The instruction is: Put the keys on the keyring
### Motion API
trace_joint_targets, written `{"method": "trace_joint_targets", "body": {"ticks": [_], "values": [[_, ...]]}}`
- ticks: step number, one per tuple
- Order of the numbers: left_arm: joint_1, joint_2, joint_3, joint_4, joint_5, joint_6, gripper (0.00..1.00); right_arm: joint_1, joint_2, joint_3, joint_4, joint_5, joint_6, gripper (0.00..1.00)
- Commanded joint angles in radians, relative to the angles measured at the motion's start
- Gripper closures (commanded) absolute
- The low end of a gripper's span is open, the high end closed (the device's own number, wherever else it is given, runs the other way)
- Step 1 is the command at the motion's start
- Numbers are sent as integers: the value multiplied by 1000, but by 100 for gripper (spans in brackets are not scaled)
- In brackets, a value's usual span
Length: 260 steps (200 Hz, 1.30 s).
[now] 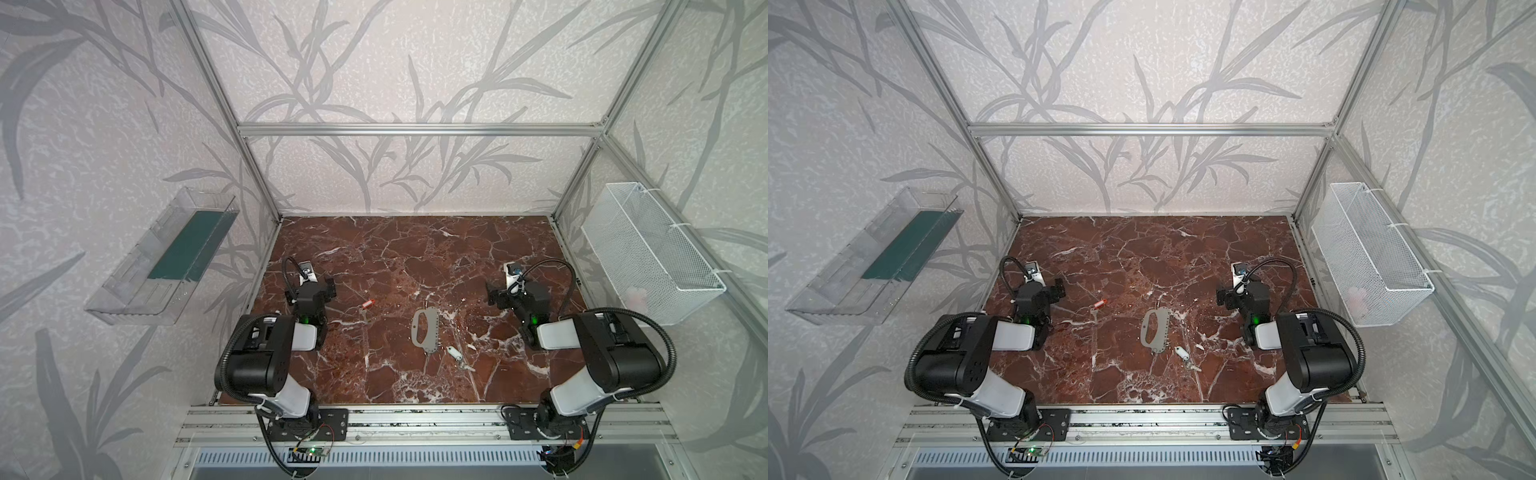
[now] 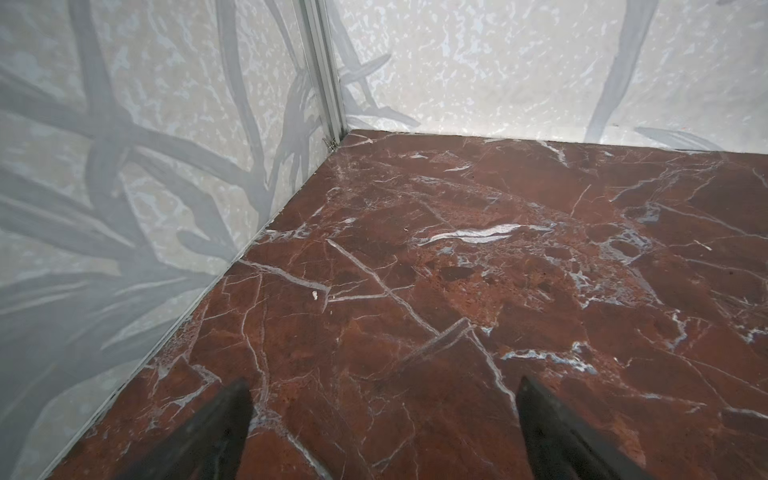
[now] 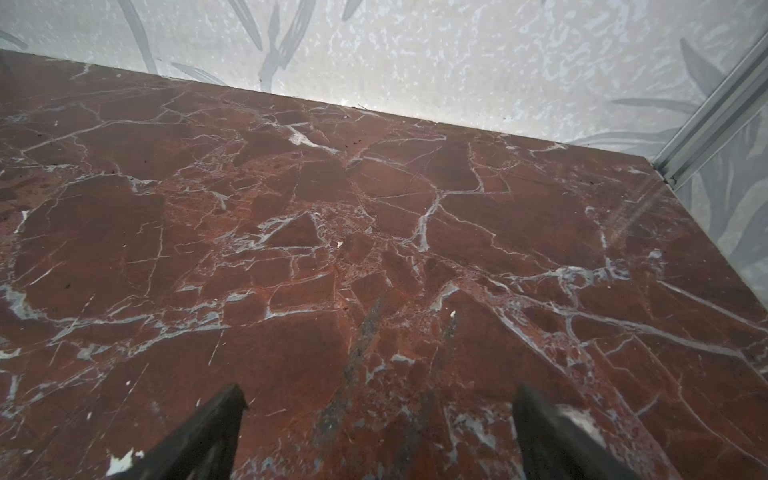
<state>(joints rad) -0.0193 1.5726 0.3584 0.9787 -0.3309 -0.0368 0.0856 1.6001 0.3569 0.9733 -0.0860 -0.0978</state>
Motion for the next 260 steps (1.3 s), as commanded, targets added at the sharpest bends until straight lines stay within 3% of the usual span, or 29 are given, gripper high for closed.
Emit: {"method": "trace_joint_targets", "body": {"ticks": [1, 219, 240, 260], "values": [[-9, 6, 4, 17, 4, -1, 1, -1, -16, 16, 8, 14, 9, 1], [1, -2, 13, -14, 30, -10, 1, -4, -18, 16, 8, 38, 21, 1], [0, -15, 18, -20, 20, -6, 1, -4, -99, 14, -47, 35, 19, 1], [-1, -112, 68, -201, -40, -28, 1, -3, -250, 62, -260, 22, 16, 1]]}}
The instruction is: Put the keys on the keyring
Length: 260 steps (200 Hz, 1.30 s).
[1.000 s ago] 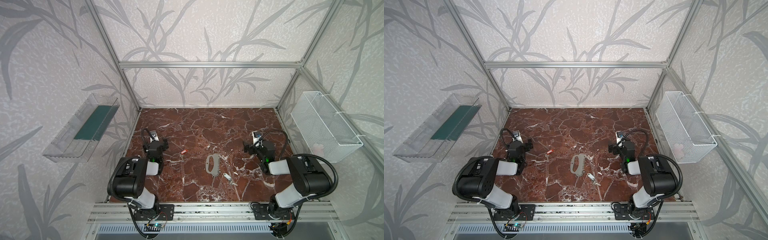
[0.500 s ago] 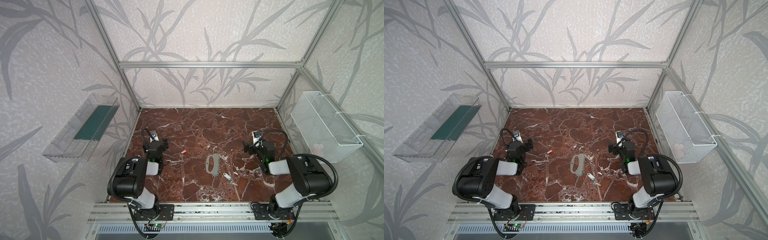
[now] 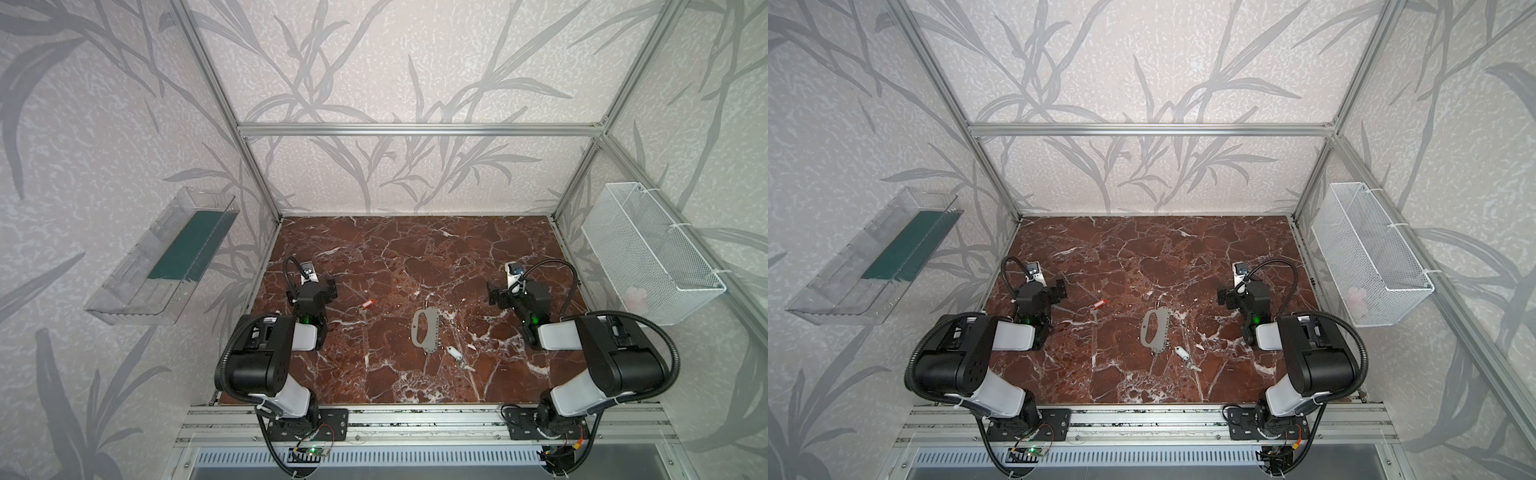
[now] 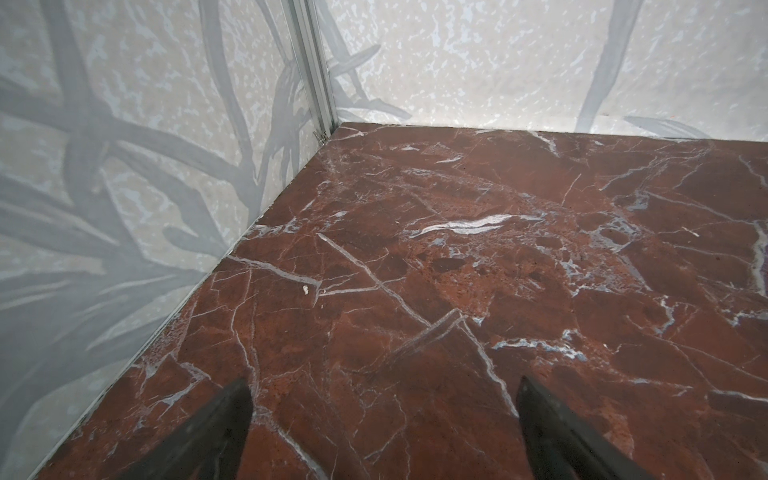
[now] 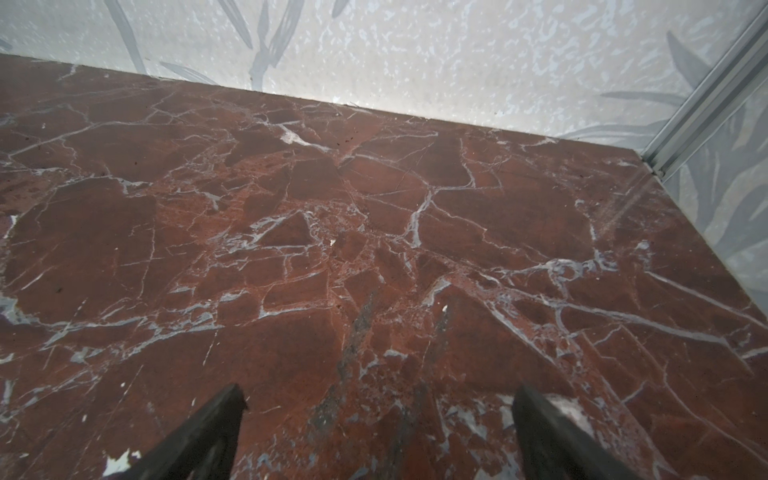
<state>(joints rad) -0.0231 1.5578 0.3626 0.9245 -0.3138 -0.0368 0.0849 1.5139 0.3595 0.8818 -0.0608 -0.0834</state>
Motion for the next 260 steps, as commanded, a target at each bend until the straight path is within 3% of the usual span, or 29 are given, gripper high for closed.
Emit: {"method": "trace_joint_targets", "body": {"ticks": [1, 31, 61, 83, 121, 151, 190, 260], "values": [[3, -102, 67, -156, -59, -28, 1, -2, -173, 62, -179, -4, 1, 1], [-3, -307, 134, -418, -37, -25, 1, 16, -338, 199, -517, -127, 1, 1], [-12, -478, 248, -767, 162, -56, 1, 135, -388, 319, -854, -150, -87, 5], [-53, -510, 322, -934, 336, -36, 3, 242, -380, 348, -982, -119, -157, 10], [-265, -463, 368, -1040, 317, 41, 10, 392, -324, 346, -1038, -78, -193, 29], [-378, -399, 401, -1087, 322, 84, 16, 434, -248, 356, -1052, -121, -214, 46], [-454, -343, 423, -1120, 333, 115, 25, 459, -183, 355, -1068, -203, -367, 48], [-471, -337, 406, -1106, 349, 108, 33, 519, -56, 408, -1097, -158, -453, 54]]}}
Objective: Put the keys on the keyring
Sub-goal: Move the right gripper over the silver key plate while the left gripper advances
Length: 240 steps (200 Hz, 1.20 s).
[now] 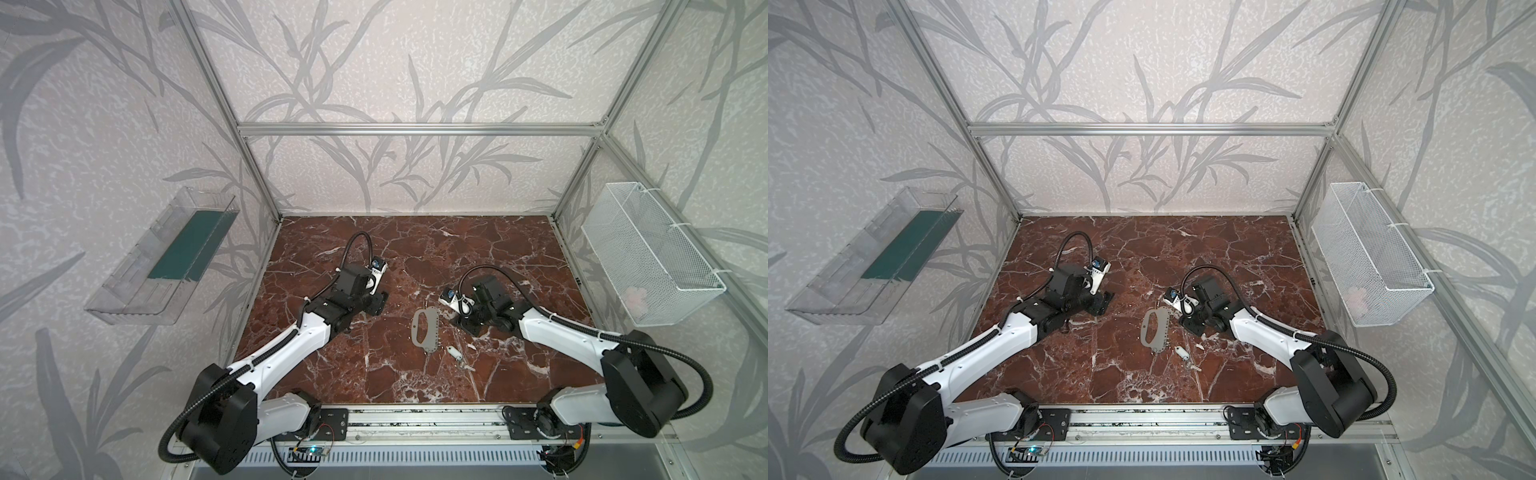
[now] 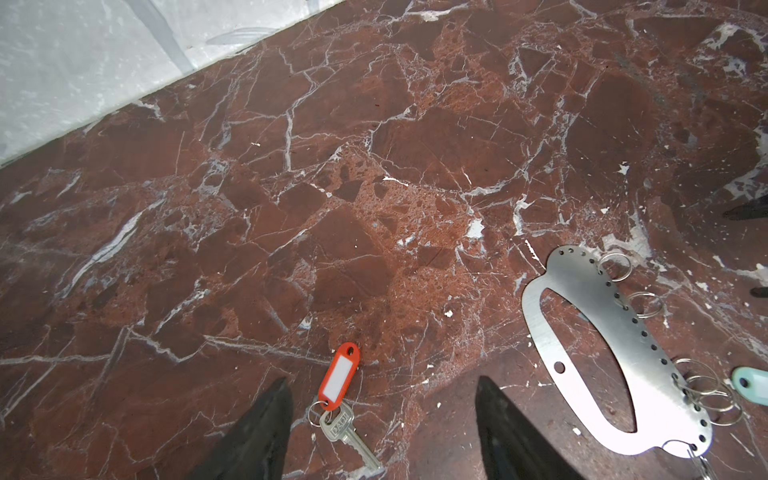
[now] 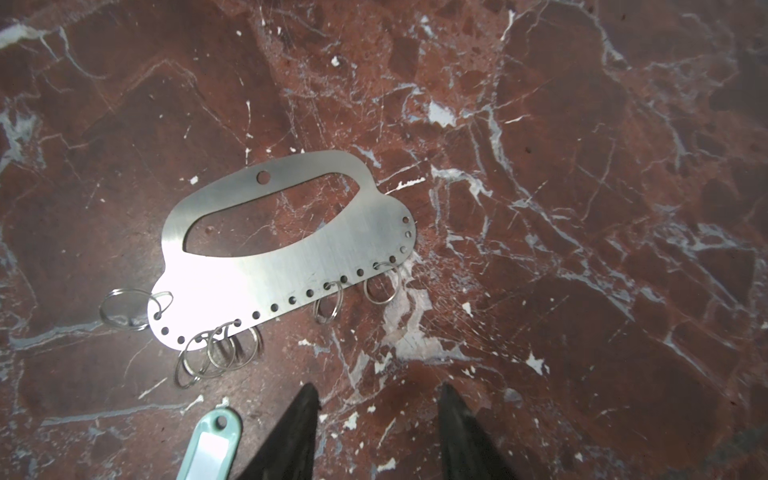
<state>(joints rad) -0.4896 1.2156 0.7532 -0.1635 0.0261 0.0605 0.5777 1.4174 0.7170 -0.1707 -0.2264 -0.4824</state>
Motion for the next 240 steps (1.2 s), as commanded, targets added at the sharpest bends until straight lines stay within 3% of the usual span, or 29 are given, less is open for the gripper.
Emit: {"method": "trace_joint_targets", "body": {"ticks": [1, 70, 172, 240], "values": [[-4, 5, 15, -18, 8, 11, 33, 27, 42, 52, -45, 9, -54, 54], [-4, -27, 8, -15, -2, -1, 46, 52, 134, 118, -46, 33, -59, 61], [-3, -59, -21, 0, 3, -20, 52, 54, 163, 141, -115, 53, -104, 67], [-4, -36, -18, 10, 17, -40, 54, 53, 197, 148, -113, 10, -19, 68]]}}
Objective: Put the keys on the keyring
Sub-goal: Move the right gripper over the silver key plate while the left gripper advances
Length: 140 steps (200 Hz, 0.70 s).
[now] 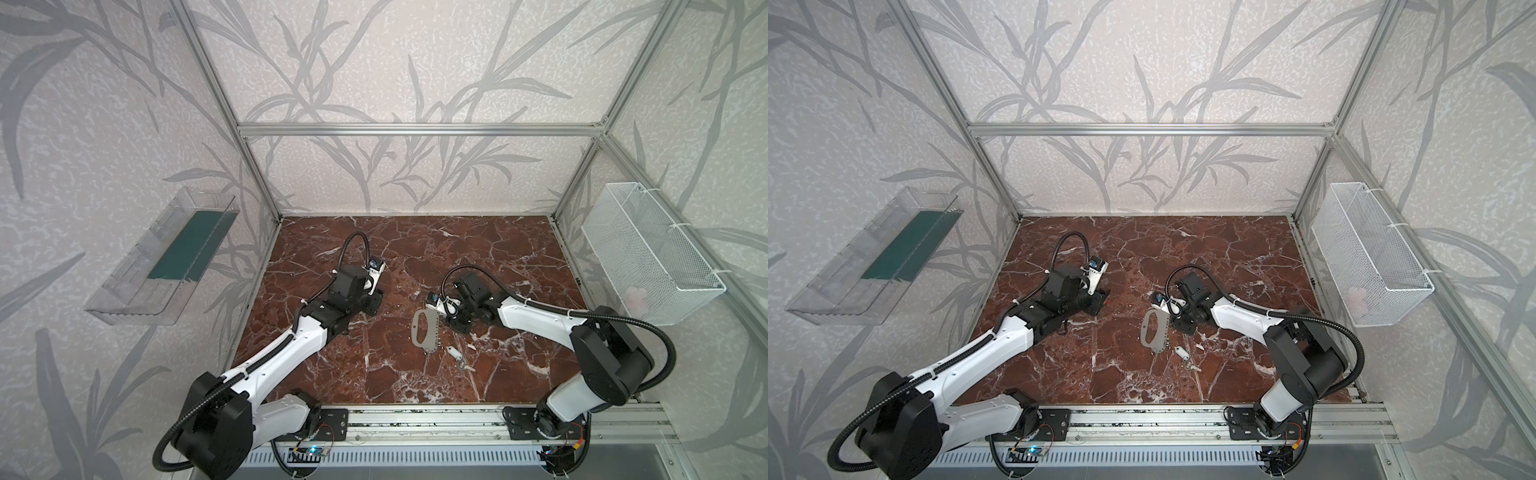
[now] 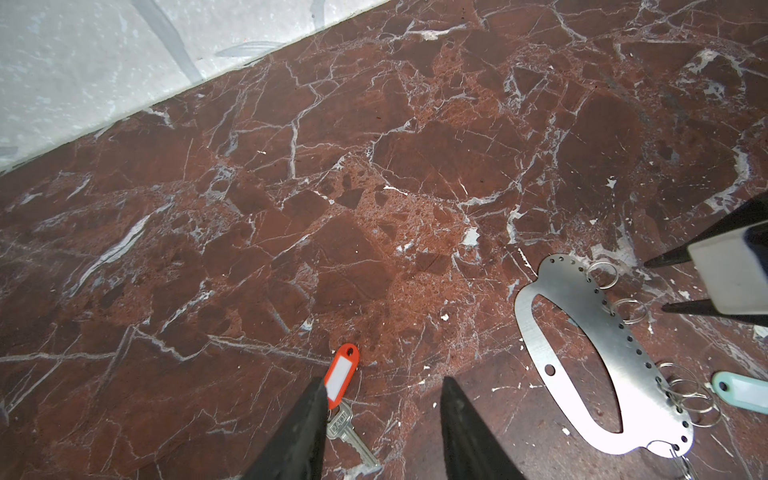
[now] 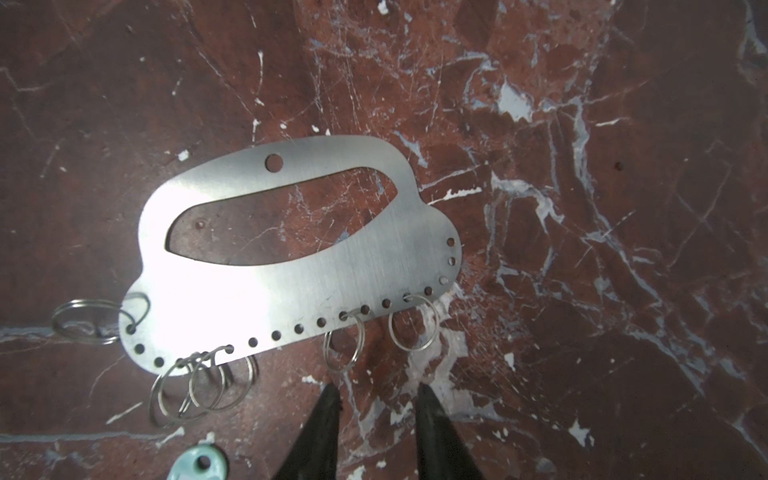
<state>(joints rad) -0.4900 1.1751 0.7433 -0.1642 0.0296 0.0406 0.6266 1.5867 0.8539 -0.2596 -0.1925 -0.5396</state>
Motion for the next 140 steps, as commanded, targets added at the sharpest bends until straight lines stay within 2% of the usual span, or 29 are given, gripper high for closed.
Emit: {"method": "trace_joint_targets", "body": {"ticks": [1, 100, 122, 140], "values": [[-4, 4, -7, 11, 14, -20, 54, 5, 28, 12, -26, -24, 38, 68], [-4, 15, -6, 10, 6, -19, 55, 4, 112, 138, -195, -77, 73, 71], [-4, 15, -6, 10, 2, -13, 55, 4, 148, 193, -280, -88, 118, 71], [-3, 13, -4, 6, 1, -13, 55, 3, 151, 241, -341, -85, 205, 71]]}}
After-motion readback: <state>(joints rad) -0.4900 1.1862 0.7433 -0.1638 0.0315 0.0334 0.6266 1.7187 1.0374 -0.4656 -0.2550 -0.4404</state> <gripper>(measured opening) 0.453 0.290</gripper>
